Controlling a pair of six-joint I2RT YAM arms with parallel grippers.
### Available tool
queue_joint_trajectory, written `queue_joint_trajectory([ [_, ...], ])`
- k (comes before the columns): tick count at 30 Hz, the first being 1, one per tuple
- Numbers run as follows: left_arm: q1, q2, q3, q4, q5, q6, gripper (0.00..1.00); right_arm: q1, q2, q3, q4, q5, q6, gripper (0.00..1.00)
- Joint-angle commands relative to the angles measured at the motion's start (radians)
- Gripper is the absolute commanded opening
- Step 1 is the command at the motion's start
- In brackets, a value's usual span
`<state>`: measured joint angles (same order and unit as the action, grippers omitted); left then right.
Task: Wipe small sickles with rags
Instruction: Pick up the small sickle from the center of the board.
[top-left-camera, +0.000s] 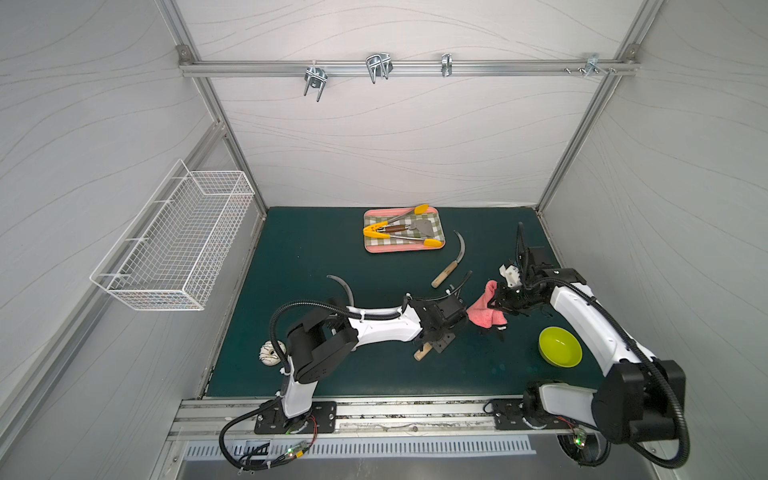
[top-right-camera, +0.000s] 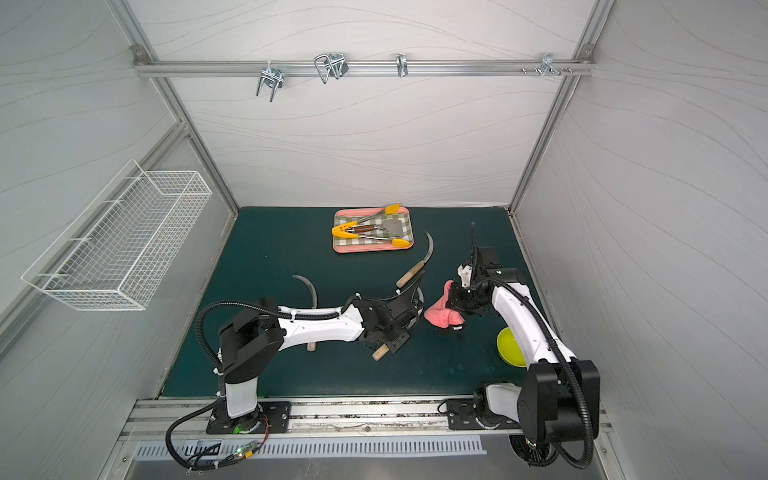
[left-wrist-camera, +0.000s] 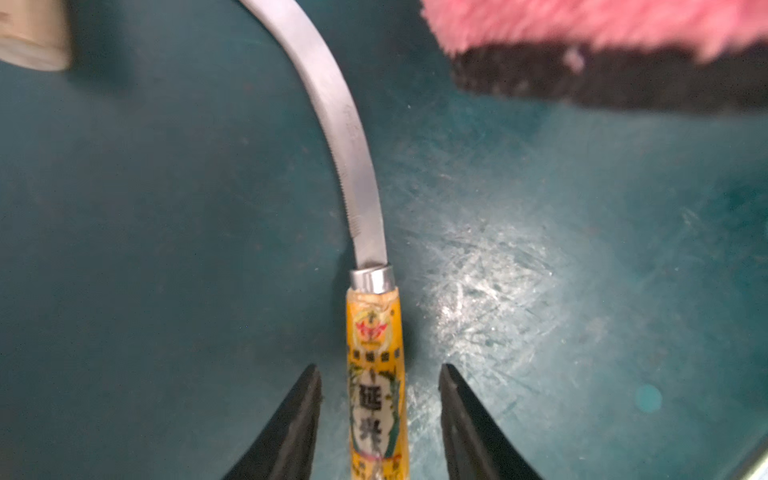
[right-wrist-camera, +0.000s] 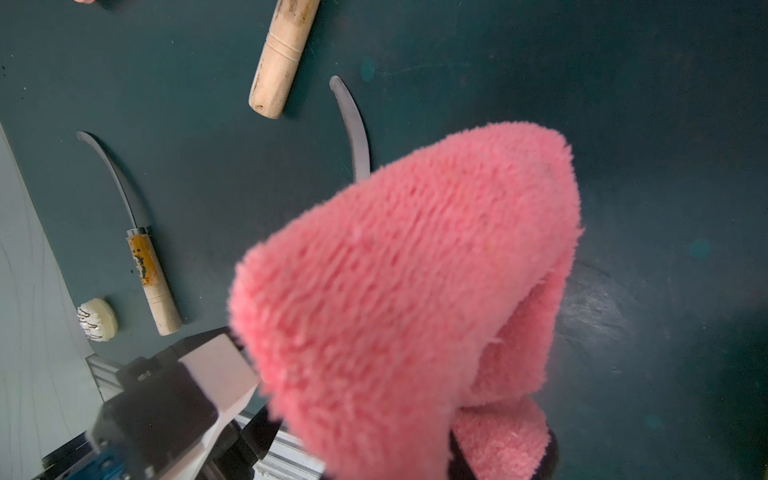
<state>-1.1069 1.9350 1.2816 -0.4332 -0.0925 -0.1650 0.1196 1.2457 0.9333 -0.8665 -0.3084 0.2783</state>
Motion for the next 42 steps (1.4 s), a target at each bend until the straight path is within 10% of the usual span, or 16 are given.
queue_joint_trajectory([
  [1,0.011,0.044,0.048,-0.070,0.041,0.027,0.48,-0.014,-0.018,0.001,0.018,-0.035,-0.028,0.16],
  [18,0.036,0.120,0.123,-0.094,0.084,0.030,0.39,-0.015,-0.025,-0.019,0.023,-0.028,-0.027,0.16],
  [25,0.038,0.127,0.138,-0.115,0.091,0.032,0.00,-0.016,-0.020,-0.031,0.038,-0.031,-0.027,0.16],
  [42,0.117,-0.180,0.010,0.067,0.283,-0.112,0.00,-0.015,-0.031,-0.012,0.034,-0.041,-0.027,0.16],
])
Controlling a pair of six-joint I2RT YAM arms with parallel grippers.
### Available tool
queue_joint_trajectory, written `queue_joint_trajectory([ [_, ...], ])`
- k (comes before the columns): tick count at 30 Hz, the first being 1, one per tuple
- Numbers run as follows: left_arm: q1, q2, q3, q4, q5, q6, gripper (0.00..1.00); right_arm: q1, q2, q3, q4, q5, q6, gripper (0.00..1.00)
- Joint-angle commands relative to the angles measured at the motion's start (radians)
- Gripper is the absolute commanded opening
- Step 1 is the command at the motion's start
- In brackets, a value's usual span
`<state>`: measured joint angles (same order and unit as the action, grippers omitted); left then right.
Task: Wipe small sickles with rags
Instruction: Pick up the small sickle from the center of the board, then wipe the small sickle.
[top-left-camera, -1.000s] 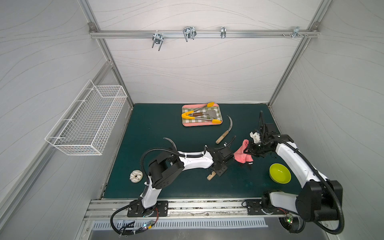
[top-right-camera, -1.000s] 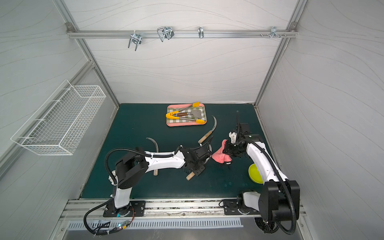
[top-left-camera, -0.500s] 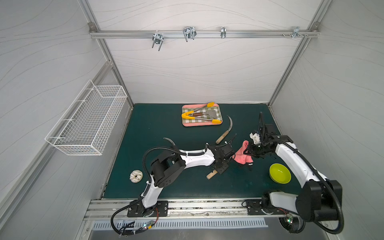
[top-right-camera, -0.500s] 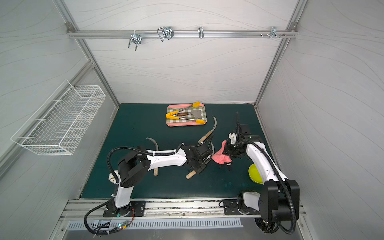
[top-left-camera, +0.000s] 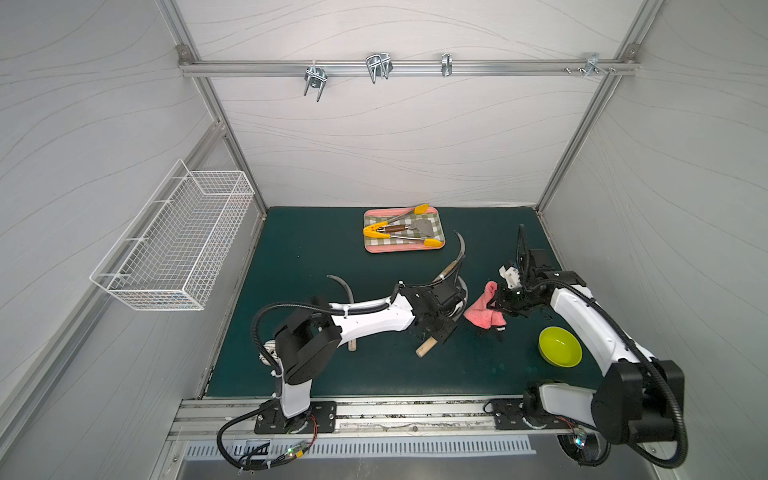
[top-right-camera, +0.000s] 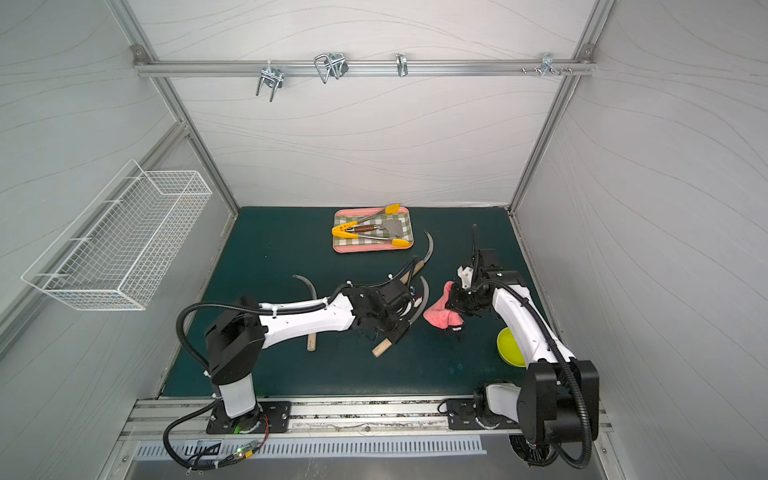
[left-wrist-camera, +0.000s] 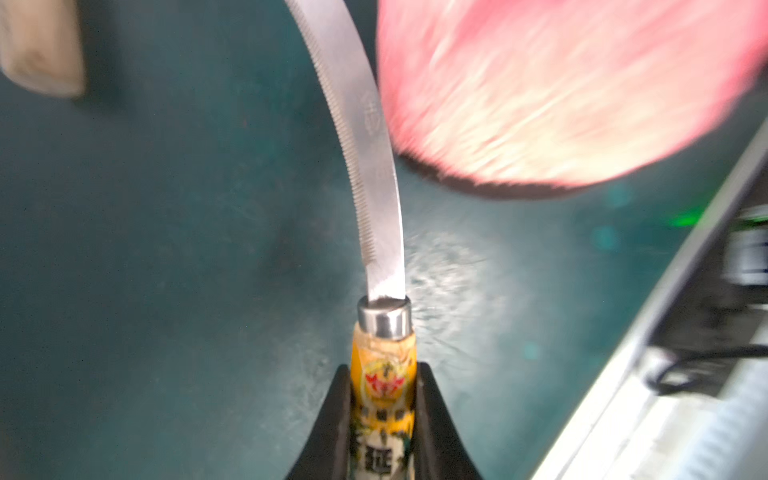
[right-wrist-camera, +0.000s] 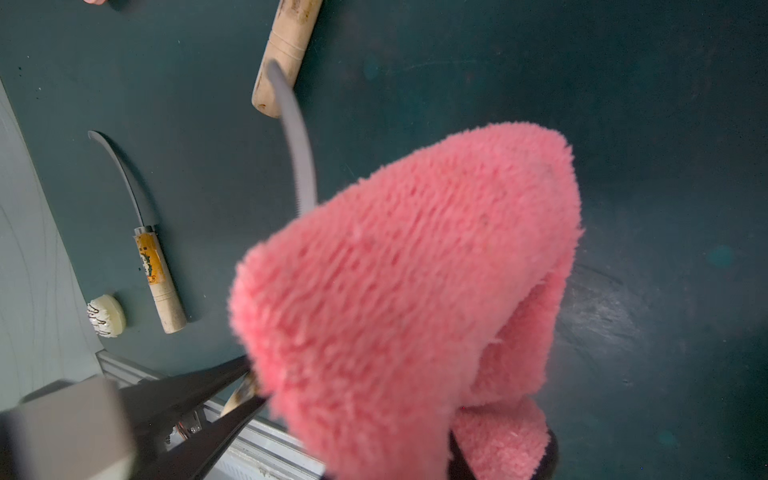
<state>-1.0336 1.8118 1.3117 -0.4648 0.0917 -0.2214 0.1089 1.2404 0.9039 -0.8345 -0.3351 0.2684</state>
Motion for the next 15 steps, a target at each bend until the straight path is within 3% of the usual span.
queue_joint_trajectory([
  [1,0.062,-0.072,-0.033,0.121,0.132,-0.073,0.00,-0.005,-0.025,0.023,-0.003,-0.011,-0.019,0.16],
  [9,0.224,-0.191,-0.195,0.430,0.436,-0.282,0.00,-0.003,-0.005,0.087,-0.007,-0.028,-0.048,0.16],
  [15,0.315,-0.188,-0.276,0.693,0.622,-0.462,0.00,0.017,0.037,0.145,0.020,-0.068,-0.079,0.16],
])
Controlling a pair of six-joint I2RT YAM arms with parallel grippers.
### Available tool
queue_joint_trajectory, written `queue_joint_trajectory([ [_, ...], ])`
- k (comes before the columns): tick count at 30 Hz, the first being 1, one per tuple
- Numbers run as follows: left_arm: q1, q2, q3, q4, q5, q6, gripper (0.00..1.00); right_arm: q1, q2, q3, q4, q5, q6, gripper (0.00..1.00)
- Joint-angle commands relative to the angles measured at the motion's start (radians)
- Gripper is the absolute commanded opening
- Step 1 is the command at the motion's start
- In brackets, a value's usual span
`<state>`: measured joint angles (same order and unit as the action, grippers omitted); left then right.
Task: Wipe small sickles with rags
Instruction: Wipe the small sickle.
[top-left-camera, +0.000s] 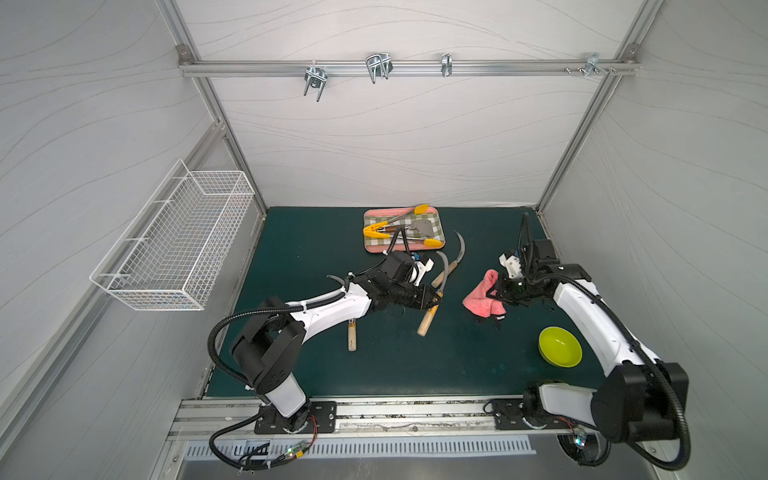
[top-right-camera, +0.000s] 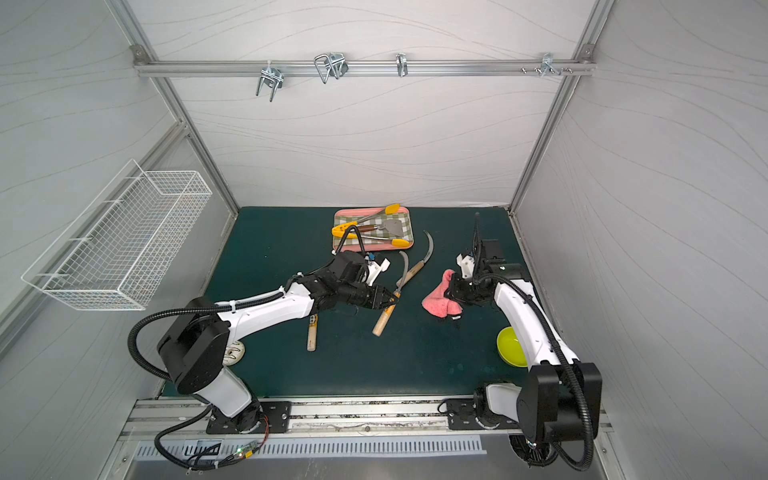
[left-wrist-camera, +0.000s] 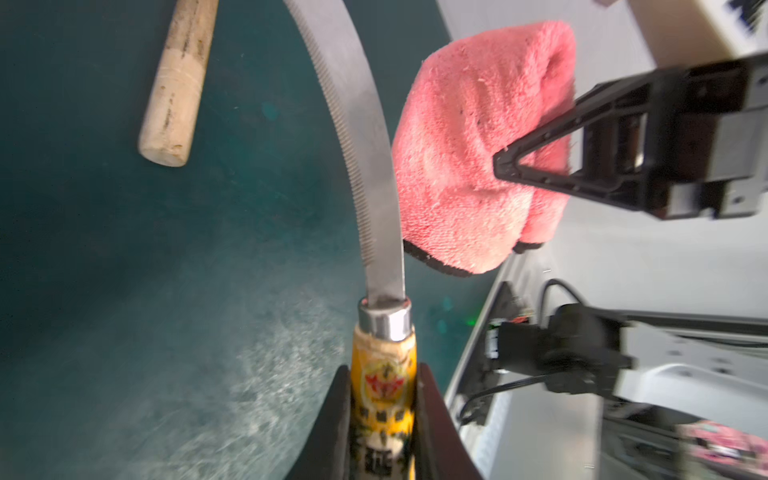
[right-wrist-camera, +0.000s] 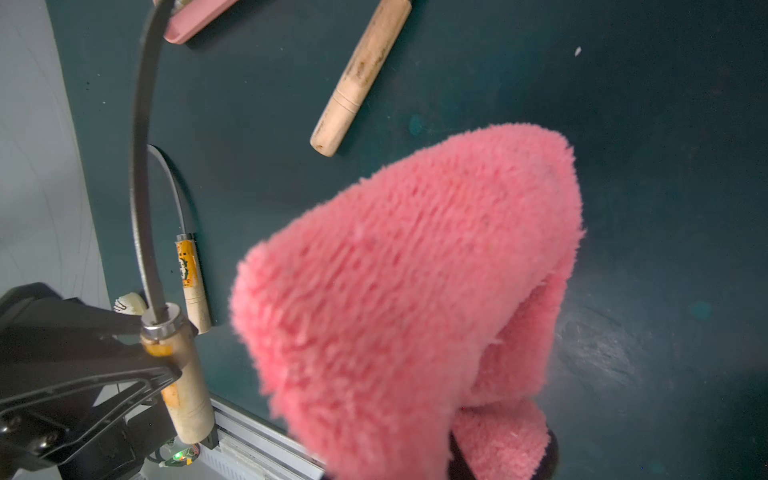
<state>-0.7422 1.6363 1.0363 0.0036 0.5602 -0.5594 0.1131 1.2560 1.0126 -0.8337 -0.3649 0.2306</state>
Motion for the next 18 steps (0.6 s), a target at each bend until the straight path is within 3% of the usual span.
queue_joint_trajectory([
  [1,0.031,-0.009,-0.008,0.254,0.168,-0.143,0.00,0.021,0.030,0.047,0.024,-0.039,-0.044,0.16],
  [10,0.063,0.022,-0.017,0.409,0.228,-0.258,0.00,0.116,0.136,0.166,0.029,-0.067,-0.079,0.16],
  [18,0.067,0.078,-0.039,0.667,0.244,-0.412,0.00,0.134,0.126,0.152,0.190,-0.346,-0.003,0.16],
])
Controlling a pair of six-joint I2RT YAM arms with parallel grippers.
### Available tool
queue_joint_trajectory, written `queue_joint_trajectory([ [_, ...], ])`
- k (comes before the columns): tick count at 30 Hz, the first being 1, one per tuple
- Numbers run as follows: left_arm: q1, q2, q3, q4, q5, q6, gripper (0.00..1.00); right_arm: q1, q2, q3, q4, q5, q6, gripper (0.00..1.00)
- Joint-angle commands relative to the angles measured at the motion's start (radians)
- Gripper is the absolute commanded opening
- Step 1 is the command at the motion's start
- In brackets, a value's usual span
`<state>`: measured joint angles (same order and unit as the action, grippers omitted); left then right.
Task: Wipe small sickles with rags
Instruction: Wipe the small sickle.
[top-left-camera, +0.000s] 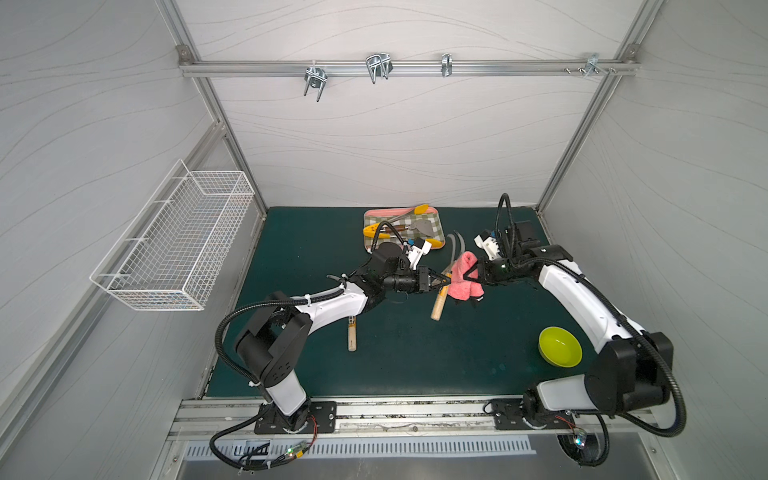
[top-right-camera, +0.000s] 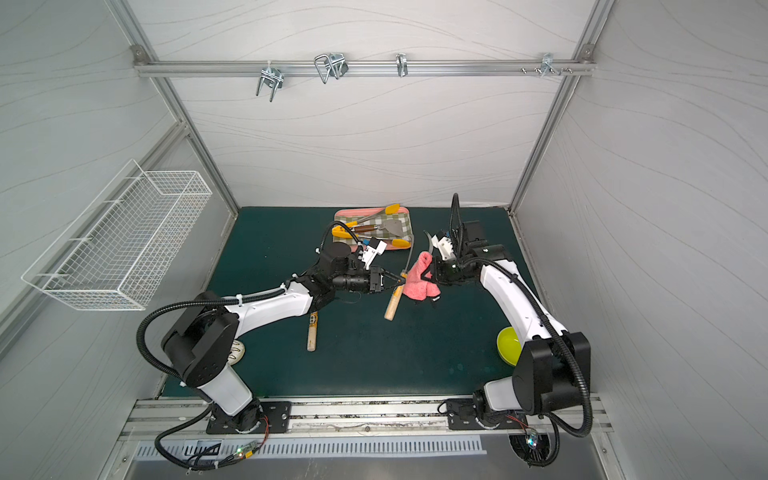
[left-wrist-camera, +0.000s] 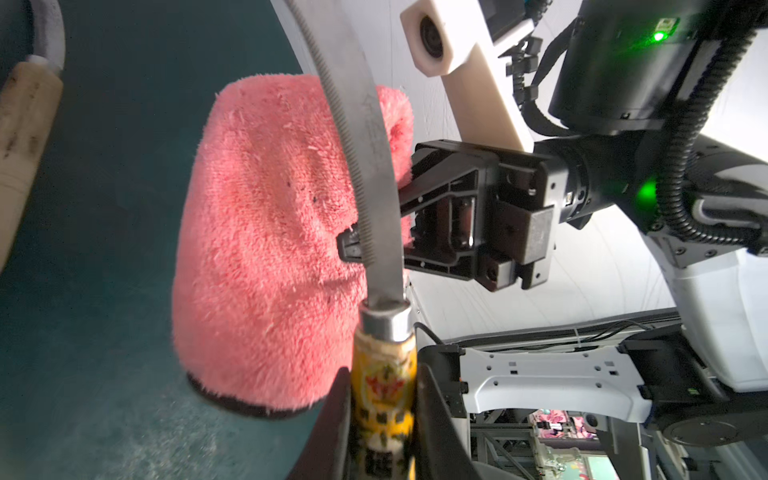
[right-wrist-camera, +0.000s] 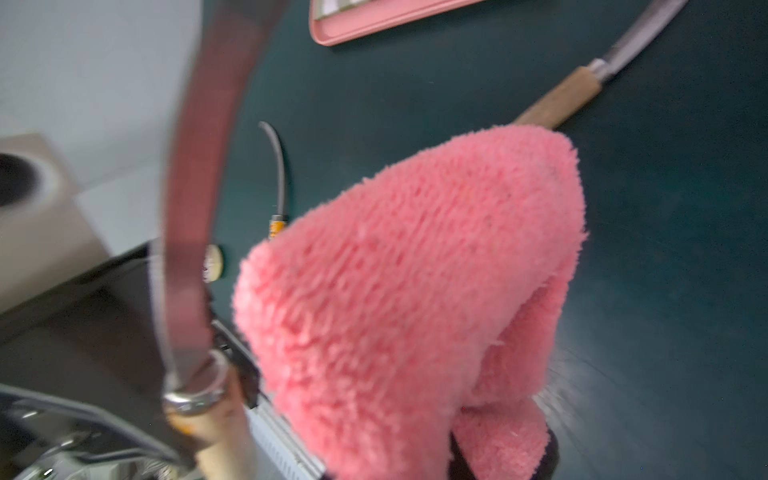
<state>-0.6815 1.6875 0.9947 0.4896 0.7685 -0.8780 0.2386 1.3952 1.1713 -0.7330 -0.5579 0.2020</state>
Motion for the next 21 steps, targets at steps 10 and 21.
queue_joint_trajectory([
  [10,0.005,0.065,0.021,0.257,0.022,-0.155,0.00,0.049,-0.067,-0.066,0.232,-0.306,0.098,0.15],
  [21,0.017,0.113,0.064,0.260,-0.001,-0.159,0.00,0.139,-0.161,-0.132,0.228,-0.301,0.073,0.13],
])
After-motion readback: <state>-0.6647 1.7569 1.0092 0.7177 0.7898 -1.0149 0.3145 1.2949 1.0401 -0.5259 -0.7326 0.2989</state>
